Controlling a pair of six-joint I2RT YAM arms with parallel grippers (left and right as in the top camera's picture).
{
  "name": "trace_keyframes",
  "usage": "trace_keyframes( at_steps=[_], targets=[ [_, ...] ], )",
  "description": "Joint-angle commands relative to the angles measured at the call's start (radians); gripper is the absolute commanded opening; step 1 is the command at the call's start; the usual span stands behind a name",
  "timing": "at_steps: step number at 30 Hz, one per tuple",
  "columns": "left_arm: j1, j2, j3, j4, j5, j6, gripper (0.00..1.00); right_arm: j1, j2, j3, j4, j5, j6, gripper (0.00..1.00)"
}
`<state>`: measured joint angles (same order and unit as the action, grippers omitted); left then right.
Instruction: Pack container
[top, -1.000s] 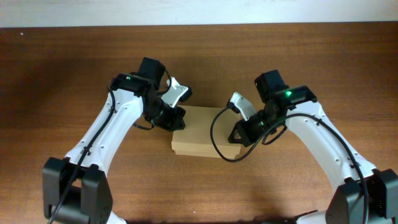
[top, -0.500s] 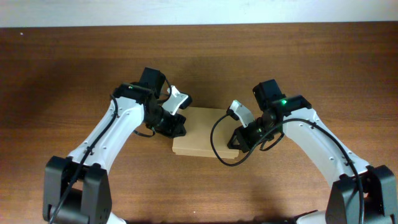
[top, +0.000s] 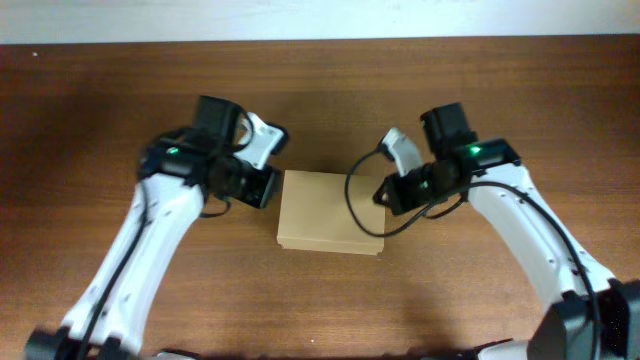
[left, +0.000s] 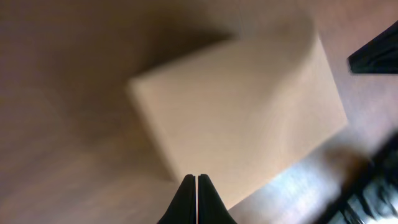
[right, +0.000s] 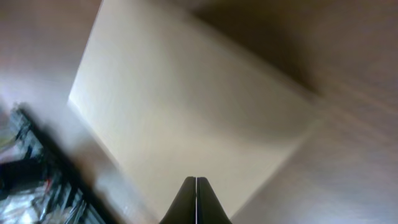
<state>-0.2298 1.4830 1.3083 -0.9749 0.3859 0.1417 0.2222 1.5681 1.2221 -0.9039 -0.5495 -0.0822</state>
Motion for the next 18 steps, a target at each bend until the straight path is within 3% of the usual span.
trace_keyframes(
  at_steps=[1,9,18],
  targets=[
    [0.047,-0.029,0.016,0.003,-0.097,-0.050,0.02,-0.039,-0.040,0.029,0.019,0.130,0.121,0.04],
    [0.122,0.035,-0.113,0.095,-0.032,-0.174,0.02,-0.072,0.000,-0.016,0.019,0.241,0.296,0.04],
    [0.119,0.118,-0.282,0.268,0.079,-0.258,0.02,-0.064,0.060,-0.087,0.035,0.155,0.305,0.04]
  ],
)
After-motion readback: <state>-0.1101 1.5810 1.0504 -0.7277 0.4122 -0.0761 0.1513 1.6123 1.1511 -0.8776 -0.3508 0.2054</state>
